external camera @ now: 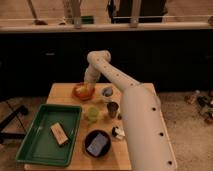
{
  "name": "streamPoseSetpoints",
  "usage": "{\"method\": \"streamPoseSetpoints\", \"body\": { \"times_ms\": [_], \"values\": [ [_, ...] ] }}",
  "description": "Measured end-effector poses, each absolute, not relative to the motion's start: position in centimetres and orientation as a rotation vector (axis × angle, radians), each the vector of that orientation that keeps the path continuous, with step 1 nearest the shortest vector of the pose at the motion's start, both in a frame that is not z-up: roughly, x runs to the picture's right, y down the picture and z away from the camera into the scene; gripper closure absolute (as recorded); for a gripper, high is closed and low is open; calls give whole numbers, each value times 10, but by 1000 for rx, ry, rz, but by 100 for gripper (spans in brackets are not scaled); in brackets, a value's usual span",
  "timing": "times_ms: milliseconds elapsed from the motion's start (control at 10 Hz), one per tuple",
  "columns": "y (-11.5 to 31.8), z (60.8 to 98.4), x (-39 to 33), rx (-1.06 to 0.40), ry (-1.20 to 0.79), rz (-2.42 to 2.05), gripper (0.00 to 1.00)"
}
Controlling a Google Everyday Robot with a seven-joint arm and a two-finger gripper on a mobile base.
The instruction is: Place banana in red bowl
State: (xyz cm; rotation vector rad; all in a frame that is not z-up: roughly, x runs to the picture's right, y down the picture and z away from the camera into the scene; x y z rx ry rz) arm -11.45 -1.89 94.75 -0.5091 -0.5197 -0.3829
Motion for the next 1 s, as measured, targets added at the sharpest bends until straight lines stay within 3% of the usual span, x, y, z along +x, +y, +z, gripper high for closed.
{"method": "streamPoseSetpoints", "body": {
  "times_ms": [700,800,1000],
  "values": [
    [-27,959,-126,-496,-545,-355,99],
    [-28,960,-129,-500,-550,-356,95],
    [-25,964,-133,-516,-570,-357,76]
  ]
}}
